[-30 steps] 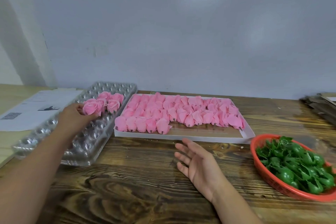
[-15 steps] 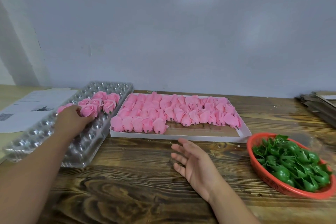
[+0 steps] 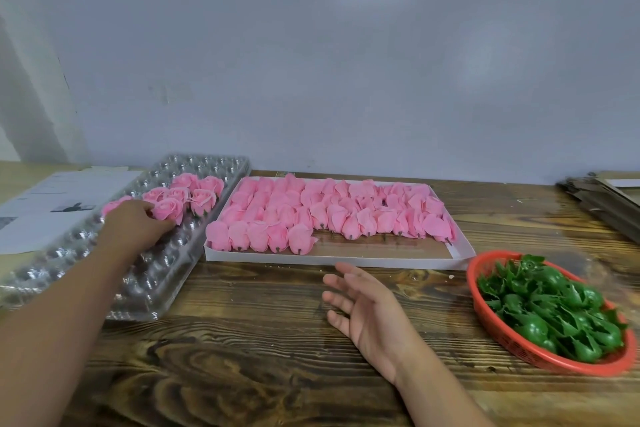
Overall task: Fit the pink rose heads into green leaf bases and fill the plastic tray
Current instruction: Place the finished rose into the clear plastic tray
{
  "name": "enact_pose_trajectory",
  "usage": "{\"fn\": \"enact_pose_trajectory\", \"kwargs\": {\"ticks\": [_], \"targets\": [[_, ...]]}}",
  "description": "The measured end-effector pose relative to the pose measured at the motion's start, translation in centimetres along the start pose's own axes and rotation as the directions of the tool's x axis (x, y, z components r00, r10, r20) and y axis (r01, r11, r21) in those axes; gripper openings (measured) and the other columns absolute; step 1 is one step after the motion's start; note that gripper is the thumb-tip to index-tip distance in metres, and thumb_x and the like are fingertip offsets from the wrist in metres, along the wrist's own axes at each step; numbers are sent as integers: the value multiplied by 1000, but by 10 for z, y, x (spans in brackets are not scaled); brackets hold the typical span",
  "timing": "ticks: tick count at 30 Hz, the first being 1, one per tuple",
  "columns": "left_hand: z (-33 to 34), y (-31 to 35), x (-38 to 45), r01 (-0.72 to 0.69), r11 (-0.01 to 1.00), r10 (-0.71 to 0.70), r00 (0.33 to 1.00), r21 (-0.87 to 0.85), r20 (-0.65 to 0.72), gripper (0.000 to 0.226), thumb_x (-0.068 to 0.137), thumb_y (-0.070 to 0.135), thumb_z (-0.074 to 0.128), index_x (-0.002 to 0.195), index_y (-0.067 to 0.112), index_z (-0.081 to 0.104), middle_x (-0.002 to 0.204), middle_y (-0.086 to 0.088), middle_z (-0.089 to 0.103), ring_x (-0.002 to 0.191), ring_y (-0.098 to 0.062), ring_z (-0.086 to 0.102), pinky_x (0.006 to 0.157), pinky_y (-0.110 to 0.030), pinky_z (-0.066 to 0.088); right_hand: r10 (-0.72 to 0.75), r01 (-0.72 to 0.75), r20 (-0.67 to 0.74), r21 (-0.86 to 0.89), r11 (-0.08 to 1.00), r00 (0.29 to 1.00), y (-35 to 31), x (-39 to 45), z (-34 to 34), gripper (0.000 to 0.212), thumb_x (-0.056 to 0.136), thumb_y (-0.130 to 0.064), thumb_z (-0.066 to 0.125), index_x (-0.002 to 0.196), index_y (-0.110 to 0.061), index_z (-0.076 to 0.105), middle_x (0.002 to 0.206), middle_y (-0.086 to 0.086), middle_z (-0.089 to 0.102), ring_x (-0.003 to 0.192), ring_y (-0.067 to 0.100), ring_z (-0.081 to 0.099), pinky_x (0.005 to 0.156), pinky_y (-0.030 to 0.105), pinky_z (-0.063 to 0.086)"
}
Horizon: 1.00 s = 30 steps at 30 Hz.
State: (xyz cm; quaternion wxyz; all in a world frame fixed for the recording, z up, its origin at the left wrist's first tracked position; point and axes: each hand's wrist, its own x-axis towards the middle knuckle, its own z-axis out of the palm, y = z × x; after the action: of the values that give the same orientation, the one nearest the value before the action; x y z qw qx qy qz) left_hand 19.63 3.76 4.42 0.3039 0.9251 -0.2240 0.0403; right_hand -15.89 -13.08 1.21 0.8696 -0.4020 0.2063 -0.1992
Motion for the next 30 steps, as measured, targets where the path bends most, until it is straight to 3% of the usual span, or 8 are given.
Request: {"fn": "enact_pose_trajectory", "kwargs": {"ticks": [5,10,15,26,30], "targets": [[0,1,2,23,1000,-23,999,6,26,43,86,31,76,60,-1,63,52,-14,65,55,-28,63,54,-26,42,-3,3,3,-9,1000,1000,-1,0,1,49,79,-18,65,127,-9,57,102,11,73,81,19,67,62,30,55],[-1,1,3,45,999,-45,999,22,24,46,83,27,79,47,10,55,32,2,52,44,-22,56,48,-23,35,-3,3,3,-13,1000,1000,-1,-1,1,48,80,-17,64,127,-8,57,102,11,72,80,19,67,62,29,55],[2,2,2,37,998,-39,999,51,35,43,85,30,79,51,7,64,34,2,55,48,-22,60,51,-24,35,-4,4,3,-12,1000,1000,-1,-1,1,49,80,-17,65,127,-8,57,102,11,72,80,19,67,62,29,55],[0,6,-3,50,998,-51,998,31,43,41,85,24,80,54,4,63,37,0,56,47,-22,59,51,-25,35,-5,5,-2,-20,1000,1000,-1,-2,1,50,79,-18,65,128,-9,57,102,11,72,81,19,67,63,29,55],[-4,9,-7,48,998,-50,997,27,61,38,87,26,78,62,1,65,49,-7,62,51,-22,59,52,-25,35,-4,4,0,-18,1000,1000,-1,-2,2,51,78,-18,66,127,-9,57,100,11,73,80,19,68,62,29,55]]}}
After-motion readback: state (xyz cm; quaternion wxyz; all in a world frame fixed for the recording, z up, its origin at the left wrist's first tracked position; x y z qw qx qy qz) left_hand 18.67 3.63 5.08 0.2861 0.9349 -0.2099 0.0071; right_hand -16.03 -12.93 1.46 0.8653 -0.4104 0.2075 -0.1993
